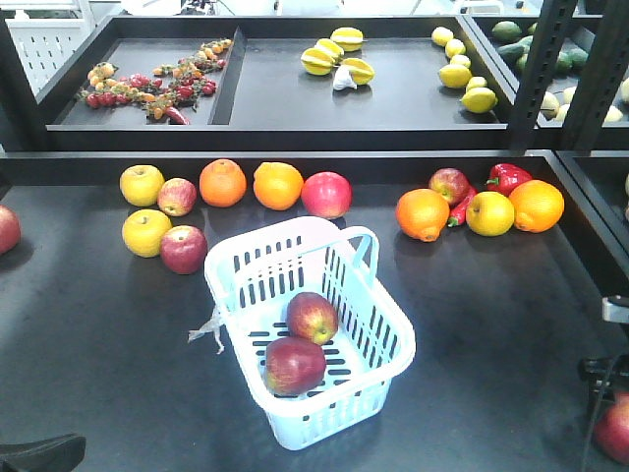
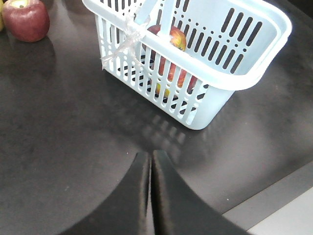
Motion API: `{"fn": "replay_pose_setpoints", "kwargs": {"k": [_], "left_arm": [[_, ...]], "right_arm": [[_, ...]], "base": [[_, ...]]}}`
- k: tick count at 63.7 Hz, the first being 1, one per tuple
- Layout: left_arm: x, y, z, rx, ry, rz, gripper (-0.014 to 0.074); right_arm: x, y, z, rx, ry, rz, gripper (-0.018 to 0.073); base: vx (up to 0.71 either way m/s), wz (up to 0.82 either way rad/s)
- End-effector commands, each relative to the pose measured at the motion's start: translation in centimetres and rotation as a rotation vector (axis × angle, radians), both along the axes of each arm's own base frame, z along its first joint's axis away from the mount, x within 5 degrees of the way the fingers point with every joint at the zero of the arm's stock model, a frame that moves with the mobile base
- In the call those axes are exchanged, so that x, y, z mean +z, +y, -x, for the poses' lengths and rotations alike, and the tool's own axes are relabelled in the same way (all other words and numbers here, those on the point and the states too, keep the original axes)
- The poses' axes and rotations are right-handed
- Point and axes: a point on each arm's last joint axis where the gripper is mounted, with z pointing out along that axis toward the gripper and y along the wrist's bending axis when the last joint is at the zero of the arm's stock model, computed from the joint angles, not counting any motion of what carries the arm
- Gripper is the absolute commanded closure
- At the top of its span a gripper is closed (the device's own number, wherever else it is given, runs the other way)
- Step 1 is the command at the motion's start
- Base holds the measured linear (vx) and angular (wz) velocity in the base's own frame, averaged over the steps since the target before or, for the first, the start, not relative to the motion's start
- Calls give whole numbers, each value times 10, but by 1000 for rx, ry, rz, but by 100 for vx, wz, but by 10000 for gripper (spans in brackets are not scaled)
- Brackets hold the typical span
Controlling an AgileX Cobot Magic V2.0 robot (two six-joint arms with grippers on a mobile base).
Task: Pick three apples into basket with both arms
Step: 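Carry the third apple over the basket and release it inside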
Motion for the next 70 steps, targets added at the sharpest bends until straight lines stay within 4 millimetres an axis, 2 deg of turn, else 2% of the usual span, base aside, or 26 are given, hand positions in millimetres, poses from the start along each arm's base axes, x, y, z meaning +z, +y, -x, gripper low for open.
{"fn": "replay_pose_setpoints", "kwargs": {"k": [1, 17, 32, 39, 44, 57, 70], "left_arm": [[13, -2, -5, 20, -67, 55, 603], [13, -2, -5, 20, -67, 55, 603], [13, -2, -5, 20, -67, 55, 603], [13, -2, -5, 20, -67, 55, 603], [13, -2, -5, 20, -67, 55, 603], [13, -2, -5, 20, -67, 55, 603], [13, -2, -5, 20, -67, 55, 603]], "right_arm": [[12, -5, -6, -3, -51, 22, -85], [9, -6, -6, 1, -53, 32, -23], [9, -6, -6, -2, -46, 36, 169], [17, -4, -8, -8, -70, 22, 258], [31, -2, -13, -7, -120, -1, 325], [99, 11, -26, 7, -355, -117, 450], [165, 40, -19, 88, -572, -333, 511]], "base": [[0, 0], [0, 0], [0, 0], [0, 0], [0, 0], [0, 0], [0, 0]]}}
